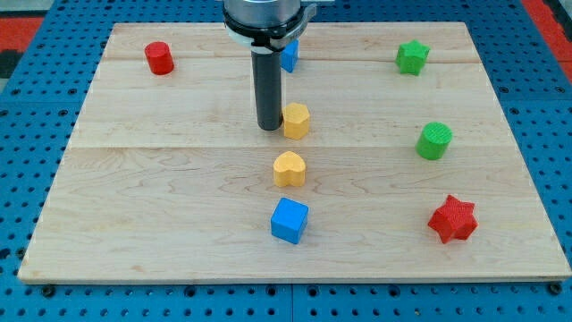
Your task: Move the arm to the top center of the board
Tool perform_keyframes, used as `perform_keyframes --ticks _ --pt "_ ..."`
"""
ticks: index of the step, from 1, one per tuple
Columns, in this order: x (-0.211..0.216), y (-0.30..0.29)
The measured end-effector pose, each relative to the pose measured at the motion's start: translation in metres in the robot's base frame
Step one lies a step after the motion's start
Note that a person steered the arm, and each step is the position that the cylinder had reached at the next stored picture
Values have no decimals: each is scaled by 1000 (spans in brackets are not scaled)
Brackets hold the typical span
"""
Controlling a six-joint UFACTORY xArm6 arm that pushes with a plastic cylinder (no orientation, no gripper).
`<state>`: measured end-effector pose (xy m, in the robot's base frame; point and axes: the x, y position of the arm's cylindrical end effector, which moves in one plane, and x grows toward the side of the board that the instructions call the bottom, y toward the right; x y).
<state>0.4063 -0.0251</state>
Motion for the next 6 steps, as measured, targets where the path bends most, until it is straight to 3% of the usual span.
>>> perform_keyframes --ticks 1,2,3,4,5,6 --pt "-12 -10" --pt "-68 -32" --pt "-153 -38" --pt "-214 -25" --pt "-214 18" --pt "-210 11"
